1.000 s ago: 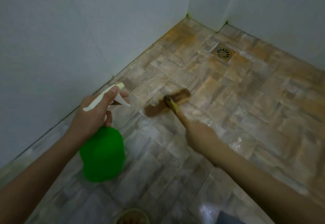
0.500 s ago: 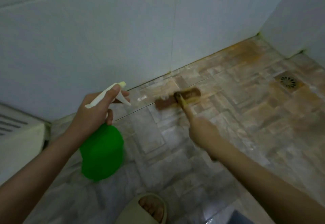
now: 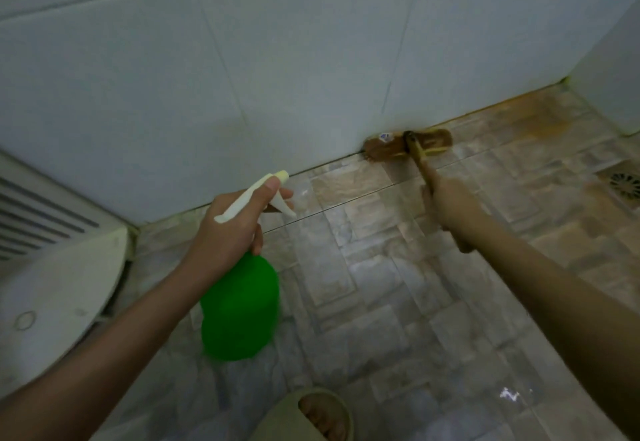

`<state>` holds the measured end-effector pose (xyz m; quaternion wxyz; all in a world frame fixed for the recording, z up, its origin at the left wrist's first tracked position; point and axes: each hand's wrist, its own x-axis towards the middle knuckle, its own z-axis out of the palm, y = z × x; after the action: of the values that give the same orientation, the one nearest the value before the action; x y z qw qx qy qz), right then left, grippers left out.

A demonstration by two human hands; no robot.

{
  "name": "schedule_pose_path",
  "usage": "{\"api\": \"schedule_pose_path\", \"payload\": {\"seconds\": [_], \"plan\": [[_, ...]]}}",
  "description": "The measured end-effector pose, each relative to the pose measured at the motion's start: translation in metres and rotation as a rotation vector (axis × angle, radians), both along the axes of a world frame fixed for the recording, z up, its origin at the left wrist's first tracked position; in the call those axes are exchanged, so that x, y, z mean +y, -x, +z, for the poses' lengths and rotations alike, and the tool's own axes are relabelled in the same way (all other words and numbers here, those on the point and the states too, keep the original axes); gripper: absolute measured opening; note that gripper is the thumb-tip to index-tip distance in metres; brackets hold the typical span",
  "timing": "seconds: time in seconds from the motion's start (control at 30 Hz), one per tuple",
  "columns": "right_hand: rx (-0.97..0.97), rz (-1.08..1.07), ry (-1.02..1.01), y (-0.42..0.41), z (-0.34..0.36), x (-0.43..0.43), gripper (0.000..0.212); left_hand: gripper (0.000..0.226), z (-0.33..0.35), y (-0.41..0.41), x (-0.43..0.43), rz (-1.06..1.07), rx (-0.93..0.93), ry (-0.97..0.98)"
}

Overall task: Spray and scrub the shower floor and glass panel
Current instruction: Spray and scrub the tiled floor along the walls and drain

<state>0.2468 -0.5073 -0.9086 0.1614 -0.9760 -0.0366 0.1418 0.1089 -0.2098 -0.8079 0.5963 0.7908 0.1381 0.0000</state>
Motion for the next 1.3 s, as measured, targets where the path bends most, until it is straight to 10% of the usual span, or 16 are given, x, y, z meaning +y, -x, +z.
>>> {"api": "schedule_pose_path", "payload": {"seconds": [0.33, 0.53, 0.77, 1.0, 1.3], "plan": [[-0.039, 0.005, -0.032, 0.002, -0.008, -0.010, 0.070, 0.030, -0.006, -0.015, -0.019, -0.072, -0.016, -0.017], [0.157, -0.051, 0.087, 0.150, 0.028, -0.096, 0.072, 0.044, -0.004, -0.023, -0.041, -0.166, 0.056, 0.017], [0.112, -0.062, 0.028, 0.007, 0.031, -0.058, 0.068, 0.035, -0.007, -0.030, -0.072, -0.231, 0.030, 0.036], [0.294, -0.021, 0.235, 0.196, 0.047, -0.070, 0.070, 0.052, -0.009, -0.030, -0.084, -0.290, 0.067, 0.059], [0.210, -0.201, 0.101, 0.131, 0.040, -0.107, 0.068, 0.045, -0.006, -0.032, -0.109, -0.360, 0.050, -0.020]]}}
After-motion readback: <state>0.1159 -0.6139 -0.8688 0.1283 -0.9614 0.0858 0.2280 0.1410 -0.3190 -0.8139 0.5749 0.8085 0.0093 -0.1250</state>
